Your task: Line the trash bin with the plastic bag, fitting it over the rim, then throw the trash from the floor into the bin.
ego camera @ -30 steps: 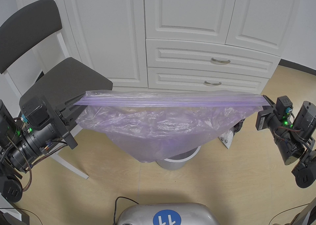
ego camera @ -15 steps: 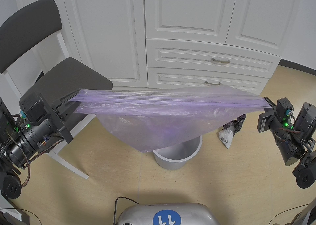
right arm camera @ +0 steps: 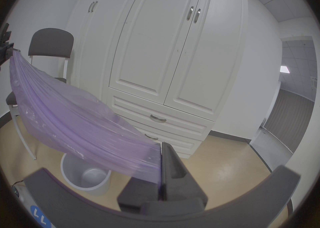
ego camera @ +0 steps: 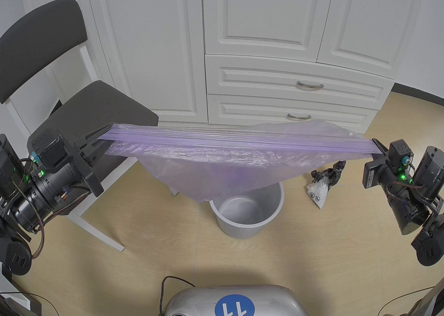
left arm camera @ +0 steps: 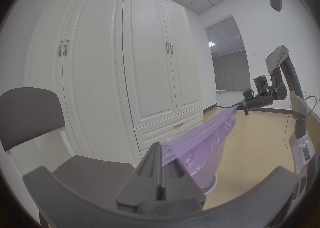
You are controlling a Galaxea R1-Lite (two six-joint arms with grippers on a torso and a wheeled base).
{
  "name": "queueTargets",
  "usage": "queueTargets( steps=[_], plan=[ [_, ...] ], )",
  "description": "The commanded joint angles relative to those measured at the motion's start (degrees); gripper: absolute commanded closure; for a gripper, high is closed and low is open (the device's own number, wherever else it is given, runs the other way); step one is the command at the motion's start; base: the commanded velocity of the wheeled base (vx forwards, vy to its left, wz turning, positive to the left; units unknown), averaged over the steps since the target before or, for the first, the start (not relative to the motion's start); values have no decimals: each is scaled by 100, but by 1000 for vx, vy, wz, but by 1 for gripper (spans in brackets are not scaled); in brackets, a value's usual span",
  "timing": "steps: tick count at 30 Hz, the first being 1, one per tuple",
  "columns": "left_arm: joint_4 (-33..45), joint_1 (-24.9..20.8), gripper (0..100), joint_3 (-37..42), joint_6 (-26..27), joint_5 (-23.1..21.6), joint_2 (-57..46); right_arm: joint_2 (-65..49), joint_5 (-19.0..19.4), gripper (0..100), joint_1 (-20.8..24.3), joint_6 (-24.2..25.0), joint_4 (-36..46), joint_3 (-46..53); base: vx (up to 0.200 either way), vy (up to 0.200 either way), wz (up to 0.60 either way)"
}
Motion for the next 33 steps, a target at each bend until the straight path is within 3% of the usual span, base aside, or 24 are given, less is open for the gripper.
queueTargets(
  steps=[1,12,21,24,27,33],
  plan=[
    [-7,13,100,-19,8,14,24,2,-10,100,-4,-15,1,6,0,0,0],
    [-15,154,100,-27,16,14,15,-16,-19,100,-145,-217,1,129,0,0,0],
    [-24,-5,100,-1,25,23,50,19,-10,100,4,-208,-219,94,0,0,0],
    [-42,-207,100,-10,16,84,130,116,-10,100,215,-217,-544,94,0,0,0],
    [-68,-594,100,-27,25,436,314,195,-10,100,374,-208,-623,129,0,0,0],
    [-121,-1182,100,-107,139,875,639,397,-19,100,409,-182,-640,112,0,0,0]
  ],
)
